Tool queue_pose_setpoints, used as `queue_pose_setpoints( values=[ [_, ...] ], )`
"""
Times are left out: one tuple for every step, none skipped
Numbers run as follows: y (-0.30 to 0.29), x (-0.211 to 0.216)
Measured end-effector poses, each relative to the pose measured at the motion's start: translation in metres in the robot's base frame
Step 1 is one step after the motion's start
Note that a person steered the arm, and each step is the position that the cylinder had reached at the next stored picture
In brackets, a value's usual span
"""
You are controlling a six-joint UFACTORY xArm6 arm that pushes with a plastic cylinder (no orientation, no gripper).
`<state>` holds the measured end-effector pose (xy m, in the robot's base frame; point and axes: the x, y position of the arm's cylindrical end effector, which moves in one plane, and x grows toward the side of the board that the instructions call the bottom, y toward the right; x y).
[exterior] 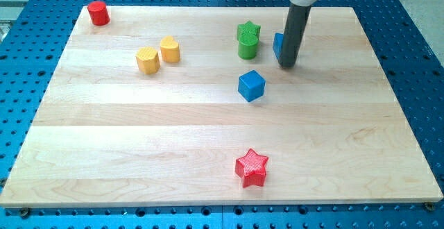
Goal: Slide the blue triangle to the top left of the green star
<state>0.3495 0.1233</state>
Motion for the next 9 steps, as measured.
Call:
queue_pose_setpoints(
  values=[
    [0.003,-0.036],
    [0.028,-0.056],
    [0.043,-0.091],
    [0.029,-0.091],
    [0.082,-0.074],
    [0.069,-0.033],
    [0.022,-0.039],
    [-0.02,-0.063],
    [-0.018,-0.071]
  ],
)
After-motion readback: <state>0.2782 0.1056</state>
